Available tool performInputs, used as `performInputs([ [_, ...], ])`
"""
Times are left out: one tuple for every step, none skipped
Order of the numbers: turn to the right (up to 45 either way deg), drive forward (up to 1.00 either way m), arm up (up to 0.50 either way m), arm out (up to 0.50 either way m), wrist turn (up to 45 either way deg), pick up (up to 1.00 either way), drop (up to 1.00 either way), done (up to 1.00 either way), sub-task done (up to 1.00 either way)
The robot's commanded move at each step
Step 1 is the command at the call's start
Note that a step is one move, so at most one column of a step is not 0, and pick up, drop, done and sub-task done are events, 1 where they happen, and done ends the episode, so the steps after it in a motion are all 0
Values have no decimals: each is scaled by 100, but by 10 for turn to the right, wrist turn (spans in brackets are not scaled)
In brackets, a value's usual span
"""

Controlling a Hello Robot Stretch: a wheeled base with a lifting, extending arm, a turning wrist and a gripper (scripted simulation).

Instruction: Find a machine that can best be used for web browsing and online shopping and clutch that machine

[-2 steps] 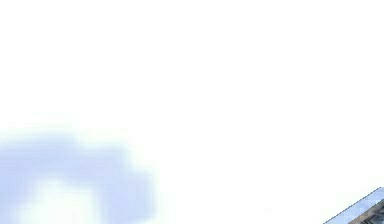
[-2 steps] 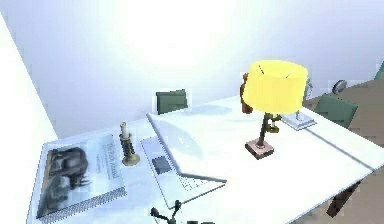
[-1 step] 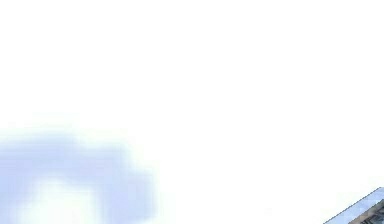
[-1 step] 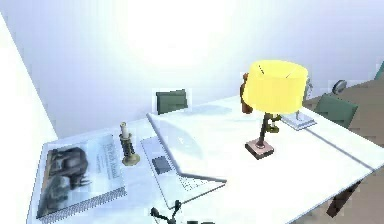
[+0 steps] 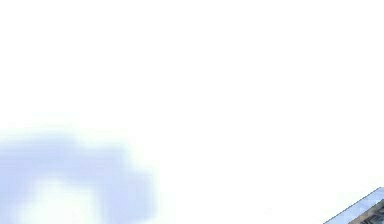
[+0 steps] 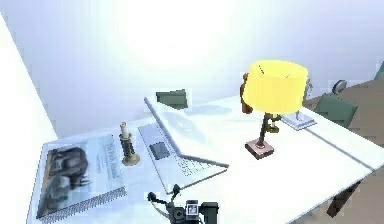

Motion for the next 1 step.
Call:
performInputs([
  [0, 0, 0, 0, 0, 0, 0, 100, 0],
])
